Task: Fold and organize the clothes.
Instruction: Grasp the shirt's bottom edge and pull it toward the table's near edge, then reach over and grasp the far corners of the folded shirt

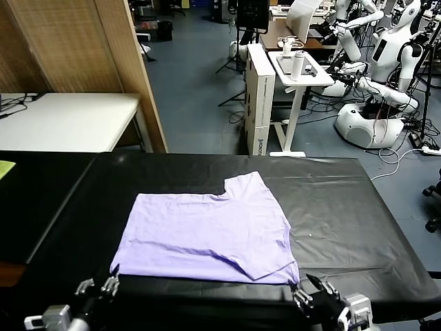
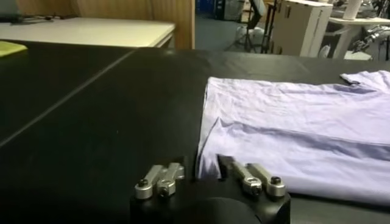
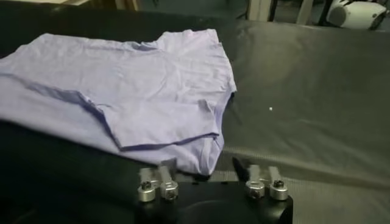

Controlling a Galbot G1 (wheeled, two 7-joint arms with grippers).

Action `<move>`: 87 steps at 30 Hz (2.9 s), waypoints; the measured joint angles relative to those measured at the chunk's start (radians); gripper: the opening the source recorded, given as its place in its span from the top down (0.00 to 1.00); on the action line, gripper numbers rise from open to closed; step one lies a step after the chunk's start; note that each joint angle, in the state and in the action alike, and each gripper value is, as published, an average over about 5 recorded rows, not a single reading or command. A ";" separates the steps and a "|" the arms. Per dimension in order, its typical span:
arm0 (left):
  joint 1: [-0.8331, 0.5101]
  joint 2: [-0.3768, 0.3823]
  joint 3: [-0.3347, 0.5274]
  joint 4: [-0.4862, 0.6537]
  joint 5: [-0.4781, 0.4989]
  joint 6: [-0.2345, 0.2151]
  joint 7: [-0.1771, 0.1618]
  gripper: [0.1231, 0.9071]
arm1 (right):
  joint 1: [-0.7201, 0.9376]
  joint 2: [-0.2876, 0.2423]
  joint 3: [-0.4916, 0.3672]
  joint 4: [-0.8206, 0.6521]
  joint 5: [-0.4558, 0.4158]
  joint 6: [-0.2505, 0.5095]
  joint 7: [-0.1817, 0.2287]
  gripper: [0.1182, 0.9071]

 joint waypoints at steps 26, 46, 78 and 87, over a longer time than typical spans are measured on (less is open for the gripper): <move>-0.611 0.175 0.098 0.290 -0.383 0.270 -0.004 0.00 | 1.043 -0.064 -0.522 -0.734 0.214 -0.025 0.031 0.00; -0.937 0.165 0.251 0.667 -0.304 0.267 0.053 0.00 | 1.289 0.080 -0.717 -1.056 0.149 -0.003 -0.020 0.00; -0.965 0.127 0.314 0.715 -0.261 0.242 0.074 0.54 | 1.286 0.123 -0.746 -1.092 0.136 -0.010 -0.032 0.60; -0.969 0.126 0.325 0.721 -0.258 0.238 0.081 0.95 | 1.280 0.121 -0.740 -1.091 0.137 -0.005 -0.040 0.96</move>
